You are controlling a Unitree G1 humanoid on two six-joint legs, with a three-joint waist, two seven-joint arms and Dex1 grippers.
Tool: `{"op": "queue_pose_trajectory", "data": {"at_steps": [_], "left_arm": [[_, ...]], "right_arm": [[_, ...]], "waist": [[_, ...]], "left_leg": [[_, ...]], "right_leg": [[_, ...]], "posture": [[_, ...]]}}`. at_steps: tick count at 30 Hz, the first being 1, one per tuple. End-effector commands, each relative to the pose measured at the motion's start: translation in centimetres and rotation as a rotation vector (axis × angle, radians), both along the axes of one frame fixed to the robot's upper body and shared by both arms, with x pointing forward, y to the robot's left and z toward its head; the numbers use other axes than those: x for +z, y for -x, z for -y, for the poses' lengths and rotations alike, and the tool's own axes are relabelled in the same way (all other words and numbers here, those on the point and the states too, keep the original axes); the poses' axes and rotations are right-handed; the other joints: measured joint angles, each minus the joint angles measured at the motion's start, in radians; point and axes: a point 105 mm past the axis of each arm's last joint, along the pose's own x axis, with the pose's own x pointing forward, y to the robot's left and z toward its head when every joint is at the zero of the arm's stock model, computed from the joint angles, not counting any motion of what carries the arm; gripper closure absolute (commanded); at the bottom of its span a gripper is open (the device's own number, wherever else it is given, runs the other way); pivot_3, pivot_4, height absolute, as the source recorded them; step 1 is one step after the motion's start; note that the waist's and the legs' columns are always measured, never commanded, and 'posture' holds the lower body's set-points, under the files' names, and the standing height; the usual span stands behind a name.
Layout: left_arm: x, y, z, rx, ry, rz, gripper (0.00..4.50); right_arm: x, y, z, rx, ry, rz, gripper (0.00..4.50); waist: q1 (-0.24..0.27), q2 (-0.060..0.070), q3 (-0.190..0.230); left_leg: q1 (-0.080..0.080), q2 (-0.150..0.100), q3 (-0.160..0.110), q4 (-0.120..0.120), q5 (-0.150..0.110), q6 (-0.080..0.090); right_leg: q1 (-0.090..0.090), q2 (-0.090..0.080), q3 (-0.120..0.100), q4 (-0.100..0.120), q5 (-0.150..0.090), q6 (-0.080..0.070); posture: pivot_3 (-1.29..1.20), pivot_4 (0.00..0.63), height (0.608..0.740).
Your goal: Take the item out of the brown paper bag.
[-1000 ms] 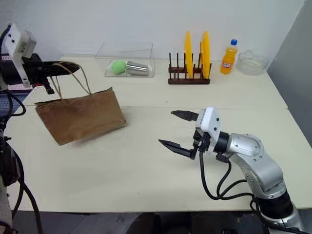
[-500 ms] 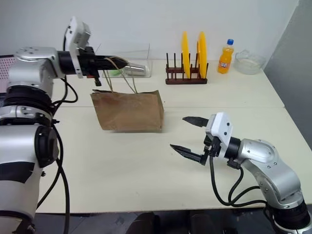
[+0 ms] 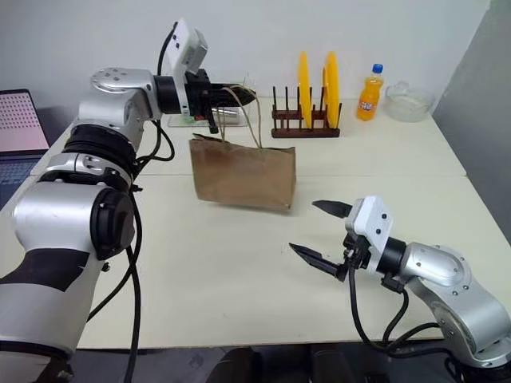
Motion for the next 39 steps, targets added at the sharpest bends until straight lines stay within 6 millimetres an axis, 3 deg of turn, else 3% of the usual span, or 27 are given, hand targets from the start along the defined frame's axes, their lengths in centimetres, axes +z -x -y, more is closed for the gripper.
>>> {"op": "queue_pose_trajectory", "data": {"at_steps": [1,10,23,26,31,37,39], "left_arm": [[3.0,0.1,0.9,0.014,0.041,0.102,4.47],[0.9,-0.8,2.3,0.055,0.024,0.075,4.47],[-0.8,-1.1,1.7,0.073,-0.065,0.086,4.47],[-1.3,-1.1,1.4,0.077,-0.101,0.072,3.88],[-1.1,-0.8,0.6,0.056,-0.13,0.092,2.33],[-1.5,0.3,-2.5,0.007,-0.193,0.085,0.48],[-1.9,0.7,-3.8,-0.001,-0.216,0.081,0.48]], "right_arm": [[1.0,0.5,0.1,-0.008,-0.002,0.046,0.0],[0.9,0.6,0.4,-0.04,0.001,0.046,0.0],[0.8,0.8,0.2,-0.039,-0.004,0.043,0.0],[0.8,0.8,0.1,-0.036,-0.005,0.042,0.0],[0.8,0.7,-0.1,-0.029,-0.007,0.042,0.0],[0.5,0.3,-0.1,-0.041,-0.006,0.037,0.0],[0.3,0.2,-0.1,-0.041,-0.001,0.033,0.0]], "waist": [[0.0,0.0,0.0],[-0.001,0.0,0.0],[-0.001,0.0,0.0],[-0.001,0.0,0.0],[-0.002,0.0,0.0],[-0.007,0.0,0.0],[-0.009,0.0,0.0]], "left_leg": [[0.0,0.0,0.0,0.0,0.0,0.0],[0.0,0.0,0.0,0.0,0.0,0.0],[0.0,0.0,0.0,0.0,0.0,0.0],[0.0,0.0,0.0,0.0,0.0,0.0],[0.001,0.0,0.001,0.001,0.0,0.0],[0.002,0.0,0.001,0.0,0.0,0.0],[0.002,0.0,0.001,0.0,0.0,0.0]], "right_leg": [[0.0,0.0,0.0,0.0,0.0,0.0],[0.0,0.0,0.001,0.0,0.0,0.0],[0.0,0.0,0.001,0.001,0.0,0.0],[0.0,0.0,0.001,0.001,0.0,0.0],[0.0,0.0,0.001,0.001,0.0,0.0],[0.0,0.0,0.001,0.001,0.0,0.0],[0.0,0.001,0.001,0.002,0.001,0.0]], "posture": [[0.0,0.15,0.74],[0.0,0.15,0.74],[0.0,0.15,0.74],[0.0,0.15,0.74],[0.0,0.15,0.74],[0.0,0.15,0.74],[0.0,0.15,0.74]]}}
